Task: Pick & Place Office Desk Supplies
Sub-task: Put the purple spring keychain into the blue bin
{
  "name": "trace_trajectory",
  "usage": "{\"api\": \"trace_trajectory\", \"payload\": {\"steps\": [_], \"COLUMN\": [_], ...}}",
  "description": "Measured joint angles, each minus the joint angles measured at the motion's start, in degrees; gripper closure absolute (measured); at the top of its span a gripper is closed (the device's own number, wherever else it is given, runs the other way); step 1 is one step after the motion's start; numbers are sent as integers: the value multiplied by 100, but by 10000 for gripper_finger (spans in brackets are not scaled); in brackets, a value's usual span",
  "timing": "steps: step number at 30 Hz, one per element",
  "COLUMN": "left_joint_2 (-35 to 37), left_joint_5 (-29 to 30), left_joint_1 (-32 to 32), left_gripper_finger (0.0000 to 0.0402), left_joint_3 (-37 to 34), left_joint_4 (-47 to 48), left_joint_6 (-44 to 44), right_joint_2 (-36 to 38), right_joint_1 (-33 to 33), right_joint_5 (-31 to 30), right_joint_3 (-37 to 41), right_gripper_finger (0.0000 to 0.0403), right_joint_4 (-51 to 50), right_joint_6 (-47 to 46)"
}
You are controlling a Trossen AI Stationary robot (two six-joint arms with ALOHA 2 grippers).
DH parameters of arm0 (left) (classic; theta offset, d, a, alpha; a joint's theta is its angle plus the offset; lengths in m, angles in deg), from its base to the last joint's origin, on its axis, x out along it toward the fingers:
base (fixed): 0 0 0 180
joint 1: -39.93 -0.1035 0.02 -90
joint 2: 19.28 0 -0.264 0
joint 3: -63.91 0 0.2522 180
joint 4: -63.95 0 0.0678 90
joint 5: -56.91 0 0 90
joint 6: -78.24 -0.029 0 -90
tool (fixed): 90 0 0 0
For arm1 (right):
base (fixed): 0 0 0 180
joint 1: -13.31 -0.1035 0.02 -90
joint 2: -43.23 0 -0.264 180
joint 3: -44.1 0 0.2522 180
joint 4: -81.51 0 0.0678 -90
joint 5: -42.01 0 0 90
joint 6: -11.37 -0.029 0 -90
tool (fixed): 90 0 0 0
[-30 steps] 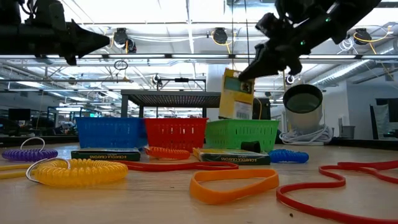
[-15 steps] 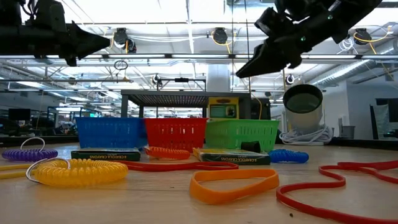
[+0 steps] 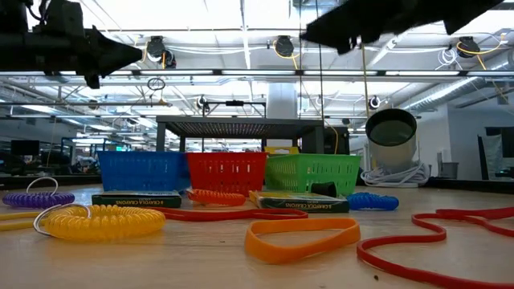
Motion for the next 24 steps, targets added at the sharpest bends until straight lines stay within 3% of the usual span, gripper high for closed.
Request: {"api": "trace_trajectory", "payload": {"steps": [4, 10, 16, 19, 21, 24], "left_joint_2": [-1, -2, -2, -2, 0, 0], "left_joint_5": [0, 200, 363, 236, -249, -1806], "left_joint_1": [0, 0, 0, 0, -5, 3], "left_gripper_finger": [350, 350, 350, 350, 350, 350], "left_joint_3": [0, 2, 2, 2, 2, 2], "left_joint_4": [-2, -94, -128, -198, -266, -299], "left_joint_6": [344, 741, 774, 1210, 1445, 1255], "right_joint_2": [0, -221, -650, -1020, -1257, -1602], "right_joint_1": [-436, -914, -1095, -1121, -1155, -1227], "right_joint_5": [0, -19, -22, -24, -20, -25], "right_joint_3": [-1, 38, 252, 319, 327, 327], "right_gripper_finger": [223, 229, 225, 228, 231, 236], "right_joint_4": [648, 711, 1491, 1720, 1804, 1961], "right_joint_6": [-98, -1079, -1401, -1499, -1561, -1728]}}
